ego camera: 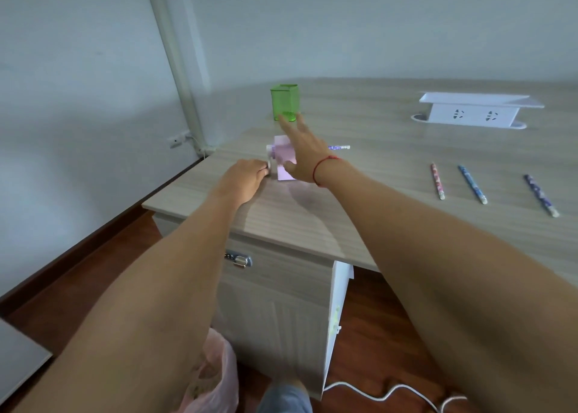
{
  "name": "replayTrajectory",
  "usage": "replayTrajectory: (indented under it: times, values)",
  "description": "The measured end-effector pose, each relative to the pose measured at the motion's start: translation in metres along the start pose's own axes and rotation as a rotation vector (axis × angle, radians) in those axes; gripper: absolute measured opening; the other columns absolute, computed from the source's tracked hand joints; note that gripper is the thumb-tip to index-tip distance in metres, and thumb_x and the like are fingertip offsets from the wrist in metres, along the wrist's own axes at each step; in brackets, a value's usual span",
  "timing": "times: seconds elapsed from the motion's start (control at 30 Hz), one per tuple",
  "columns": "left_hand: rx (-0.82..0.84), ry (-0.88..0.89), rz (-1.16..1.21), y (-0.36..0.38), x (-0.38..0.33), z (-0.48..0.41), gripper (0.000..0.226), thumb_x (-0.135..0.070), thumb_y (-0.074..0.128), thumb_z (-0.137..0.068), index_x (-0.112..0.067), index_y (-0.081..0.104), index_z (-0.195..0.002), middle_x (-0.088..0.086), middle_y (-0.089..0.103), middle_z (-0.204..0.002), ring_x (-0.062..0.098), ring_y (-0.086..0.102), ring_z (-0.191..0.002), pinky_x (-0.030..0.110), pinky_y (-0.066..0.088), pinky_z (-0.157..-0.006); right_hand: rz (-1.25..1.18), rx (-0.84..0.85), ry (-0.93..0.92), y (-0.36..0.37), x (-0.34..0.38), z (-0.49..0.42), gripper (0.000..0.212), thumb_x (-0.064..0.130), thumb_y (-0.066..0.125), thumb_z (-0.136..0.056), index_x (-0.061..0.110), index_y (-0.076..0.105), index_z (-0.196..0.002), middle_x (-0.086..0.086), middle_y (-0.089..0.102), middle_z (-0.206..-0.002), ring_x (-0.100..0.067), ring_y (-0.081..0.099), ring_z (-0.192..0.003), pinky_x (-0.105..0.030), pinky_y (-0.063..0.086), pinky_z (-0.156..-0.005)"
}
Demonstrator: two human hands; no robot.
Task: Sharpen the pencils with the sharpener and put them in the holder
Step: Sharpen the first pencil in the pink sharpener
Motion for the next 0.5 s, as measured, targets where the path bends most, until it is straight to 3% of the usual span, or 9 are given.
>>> replayTrajectory:
  times: [0.07, 0.17, 0.23, 0.3, 0.4, 0.5]
  values:
    - [-0.005, -0.026, 0.054, 0.000, 0.000, 0.001, 0.024, -0.015, 0.046, -0.096, -0.003, 0.066, -0.097, 0.023, 0.068, -0.103, 0.039, 0.061, -0.096, 0.038, 0.046, -0.080, -0.118, -0.026, 0.105, -0.010, -0.011, 0.002, 0.073, 0.004, 0.052, -0.088, 0.011, 0.017, -0.152, -0.014, 0.026, -0.156, -0.034, 0.041, -0.136, -0.037, 0.036, -0.108]
    - [0.016, -0.078, 0.088, 0.002, 0.000, 0.002, 0.023, -0.014, 0.045, -0.096, -0.001, 0.064, -0.094, 0.023, 0.067, -0.102, 0.038, 0.060, -0.095, 0.035, 0.043, -0.076, 0.098, -0.016, 0.253, -0.013, -0.033, 0.005, 0.044, 0.006, 0.045, -0.090, 0.013, 0.045, -0.134, -0.012, 0.052, -0.138, -0.032, 0.048, -0.129, -0.041, 0.035, -0.111]
    - [0.045, -0.128, 0.100, 0.004, -0.001, 0.001, 0.024, -0.011, 0.040, -0.096, -0.002, 0.063, -0.097, 0.023, 0.065, -0.107, 0.038, 0.059, -0.099, 0.035, 0.043, -0.080, 0.217, 0.002, 0.233, -0.006, -0.039, 0.010, 0.038, 0.012, 0.043, -0.096, 0.022, 0.052, -0.131, -0.007, 0.056, -0.135, -0.030, 0.050, -0.127, -0.043, 0.033, -0.111]
    - [-0.031, -0.176, 0.193, -0.001, -0.007, 0.000, 0.028, -0.012, 0.033, -0.093, -0.003, 0.059, -0.099, 0.023, 0.065, -0.107, 0.037, 0.058, -0.099, 0.038, 0.045, -0.083, 0.262, -0.049, 0.177, -0.003, -0.042, 0.011, 0.038, 0.014, 0.040, -0.100, 0.029, 0.055, -0.131, -0.008, 0.057, -0.133, -0.031, 0.050, -0.125, -0.041, 0.037, -0.105]
    - [-0.311, -0.160, 0.375, -0.022, -0.029, -0.006, 0.037, -0.019, 0.029, -0.094, 0.002, 0.053, -0.113, 0.026, 0.061, -0.114, 0.037, 0.055, -0.106, 0.040, 0.042, -0.090, 0.298, -0.138, 0.132, -0.007, -0.039, 0.009, 0.038, 0.010, 0.037, -0.101, 0.024, 0.059, -0.128, -0.010, 0.058, -0.129, -0.033, 0.053, -0.122, -0.038, 0.042, -0.097]
    - [-0.276, -0.067, 0.408, -0.023, -0.050, -0.020, 0.039, -0.024, 0.031, -0.099, 0.001, 0.058, -0.112, 0.023, 0.062, -0.114, 0.035, 0.056, -0.107, 0.035, 0.041, -0.088, 0.313, -0.124, 0.142, -0.007, -0.032, 0.009, 0.038, 0.007, 0.036, -0.101, 0.018, 0.059, -0.128, -0.012, 0.058, -0.130, -0.033, 0.054, -0.122, -0.039, 0.045, -0.096]
Point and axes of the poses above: each hand's wrist, its own z-axis away from the middle knuckle, its own y-axis out of the palm, x = y × z, the point moved 4 cm from there along -z, towards the middle knuckle
